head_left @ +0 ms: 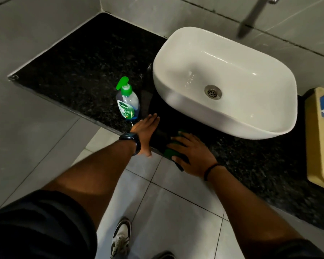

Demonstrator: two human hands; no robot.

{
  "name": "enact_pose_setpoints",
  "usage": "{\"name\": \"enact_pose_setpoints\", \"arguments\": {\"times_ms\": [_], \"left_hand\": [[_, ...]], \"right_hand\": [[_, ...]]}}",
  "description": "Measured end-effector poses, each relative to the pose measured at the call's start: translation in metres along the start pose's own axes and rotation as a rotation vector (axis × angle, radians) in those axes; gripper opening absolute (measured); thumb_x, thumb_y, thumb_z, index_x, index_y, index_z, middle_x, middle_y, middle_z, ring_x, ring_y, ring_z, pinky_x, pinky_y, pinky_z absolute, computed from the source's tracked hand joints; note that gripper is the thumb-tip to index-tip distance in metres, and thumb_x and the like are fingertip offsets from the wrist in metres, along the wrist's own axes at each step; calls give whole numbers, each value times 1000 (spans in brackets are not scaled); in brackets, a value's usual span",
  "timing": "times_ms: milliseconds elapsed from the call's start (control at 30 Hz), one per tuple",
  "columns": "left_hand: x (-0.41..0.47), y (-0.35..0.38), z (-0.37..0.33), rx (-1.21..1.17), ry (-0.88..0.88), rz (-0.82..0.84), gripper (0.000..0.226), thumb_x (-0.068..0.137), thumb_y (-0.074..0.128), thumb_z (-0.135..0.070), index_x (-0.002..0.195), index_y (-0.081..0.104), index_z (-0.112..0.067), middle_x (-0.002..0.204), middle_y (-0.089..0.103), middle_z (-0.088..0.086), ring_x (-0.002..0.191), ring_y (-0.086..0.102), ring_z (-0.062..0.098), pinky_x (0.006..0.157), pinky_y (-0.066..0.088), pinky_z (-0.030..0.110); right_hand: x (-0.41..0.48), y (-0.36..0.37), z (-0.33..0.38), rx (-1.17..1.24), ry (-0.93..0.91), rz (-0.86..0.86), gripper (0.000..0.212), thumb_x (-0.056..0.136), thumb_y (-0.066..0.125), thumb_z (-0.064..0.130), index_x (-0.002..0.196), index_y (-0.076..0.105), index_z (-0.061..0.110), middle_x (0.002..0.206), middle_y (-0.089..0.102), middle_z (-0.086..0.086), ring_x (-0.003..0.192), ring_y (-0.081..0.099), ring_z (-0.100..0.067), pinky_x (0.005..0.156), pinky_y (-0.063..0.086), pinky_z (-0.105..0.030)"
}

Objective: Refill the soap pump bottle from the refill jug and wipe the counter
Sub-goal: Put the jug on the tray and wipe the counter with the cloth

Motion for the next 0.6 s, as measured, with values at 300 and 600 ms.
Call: {"name": "enact_pose_setpoints", "arguments": {"times_ms": [300,600], "left_hand": [[0,0,-3,93,-16,-14,135,48,84,-34,148,-4,-14,159,-4,6,146,0,24,117,14,38],[-1,2,-4,96,-12,-28,128,55,80,-34,148,-6,-16,159,-7,3,146,-4,22,117,10,38]], "right_hand": [[-91,-38,-94,-18,539,-300,40,86,51,35,116,62,11,118,60,-19,116,49,-40,98,41,-49],[-17,-19,-58,-31,768,-304,43,84,53,38,122,56,17,129,53,-17,123,40,-41,99,33,-53]]}}
Point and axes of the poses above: each hand's wrist, its own x-axis towards the middle knuckle, its own y-axis out of the palm, z = x × y, the point moved 10 cm from there along x, towards the middle knuckle
